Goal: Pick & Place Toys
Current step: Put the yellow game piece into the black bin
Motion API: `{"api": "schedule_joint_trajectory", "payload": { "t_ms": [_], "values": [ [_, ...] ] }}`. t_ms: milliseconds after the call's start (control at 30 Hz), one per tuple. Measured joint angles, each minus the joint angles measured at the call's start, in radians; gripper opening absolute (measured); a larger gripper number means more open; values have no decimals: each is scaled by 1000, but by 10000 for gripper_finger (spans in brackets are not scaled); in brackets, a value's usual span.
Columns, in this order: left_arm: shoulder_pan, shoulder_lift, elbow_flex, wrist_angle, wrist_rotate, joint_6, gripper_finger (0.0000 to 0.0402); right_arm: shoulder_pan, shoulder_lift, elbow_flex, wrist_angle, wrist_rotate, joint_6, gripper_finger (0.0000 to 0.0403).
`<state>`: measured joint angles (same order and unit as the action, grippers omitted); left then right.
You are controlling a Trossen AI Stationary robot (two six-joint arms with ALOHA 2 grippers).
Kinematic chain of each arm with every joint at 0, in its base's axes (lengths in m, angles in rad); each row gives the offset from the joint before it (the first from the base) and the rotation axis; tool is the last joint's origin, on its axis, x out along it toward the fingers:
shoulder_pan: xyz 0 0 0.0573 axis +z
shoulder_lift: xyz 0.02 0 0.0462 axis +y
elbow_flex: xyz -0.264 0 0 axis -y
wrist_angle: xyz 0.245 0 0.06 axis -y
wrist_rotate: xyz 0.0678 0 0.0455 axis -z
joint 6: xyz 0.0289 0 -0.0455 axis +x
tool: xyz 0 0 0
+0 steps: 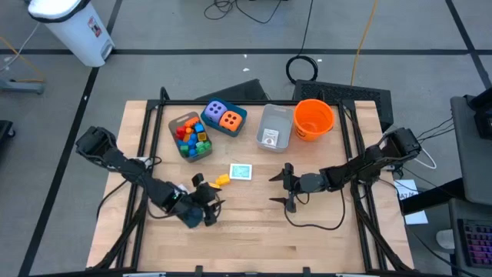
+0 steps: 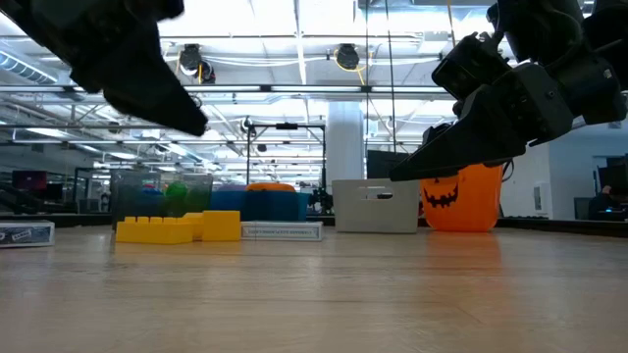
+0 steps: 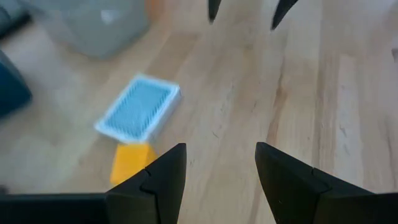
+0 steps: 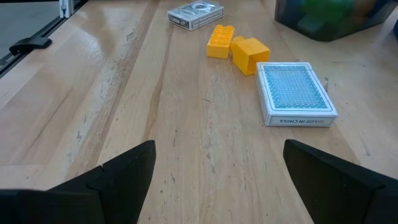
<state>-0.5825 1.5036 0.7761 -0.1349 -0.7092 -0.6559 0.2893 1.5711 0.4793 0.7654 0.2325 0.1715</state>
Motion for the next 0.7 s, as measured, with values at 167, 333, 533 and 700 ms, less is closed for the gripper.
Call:
{"api": "schedule_joint_trajectory", "payload": {
  "t_ms": [167,333,533,700],
  "values": [
    [-34,0,0,2,-33,100,200,0,0,0,0,0,0,348],
    [-32,4,0,-27,-22,75,200,-10,0,0,0,1,-21,348],
    [-6,4,0,-16,-33,82,200,-15,0,0,0,0,-20,348],
    [43,4,0,-7,-33,185,200,-16,0,0,0,-1,-21,348]
  ]
}}
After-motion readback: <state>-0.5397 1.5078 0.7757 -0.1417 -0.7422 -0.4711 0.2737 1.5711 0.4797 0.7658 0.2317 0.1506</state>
